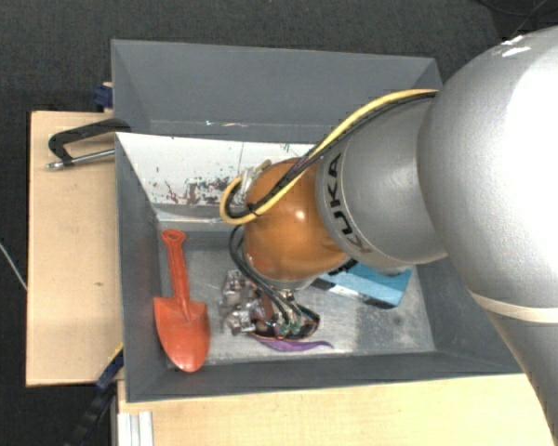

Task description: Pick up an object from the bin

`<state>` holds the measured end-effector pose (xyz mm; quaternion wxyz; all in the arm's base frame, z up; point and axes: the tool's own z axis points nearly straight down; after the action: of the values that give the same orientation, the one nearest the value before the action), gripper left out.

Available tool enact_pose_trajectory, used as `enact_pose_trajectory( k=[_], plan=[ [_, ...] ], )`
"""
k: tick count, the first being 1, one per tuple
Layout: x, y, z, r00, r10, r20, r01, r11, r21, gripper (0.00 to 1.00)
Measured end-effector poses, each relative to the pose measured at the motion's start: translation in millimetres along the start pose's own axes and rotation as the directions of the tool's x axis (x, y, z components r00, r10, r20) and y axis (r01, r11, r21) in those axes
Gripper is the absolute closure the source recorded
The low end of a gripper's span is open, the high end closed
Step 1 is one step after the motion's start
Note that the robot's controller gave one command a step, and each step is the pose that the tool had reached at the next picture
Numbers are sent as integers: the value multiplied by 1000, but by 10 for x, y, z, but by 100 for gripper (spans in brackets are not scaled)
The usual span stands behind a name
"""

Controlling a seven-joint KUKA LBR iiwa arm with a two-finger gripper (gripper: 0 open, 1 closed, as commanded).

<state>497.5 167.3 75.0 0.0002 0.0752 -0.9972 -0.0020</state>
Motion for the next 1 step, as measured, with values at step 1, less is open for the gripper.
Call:
enact_pose_trajectory(
  k=[1],
  plan=[
    [-4, -16, 28, 1000, 2, 6, -2, 1000, 1, 0]
  ],
)
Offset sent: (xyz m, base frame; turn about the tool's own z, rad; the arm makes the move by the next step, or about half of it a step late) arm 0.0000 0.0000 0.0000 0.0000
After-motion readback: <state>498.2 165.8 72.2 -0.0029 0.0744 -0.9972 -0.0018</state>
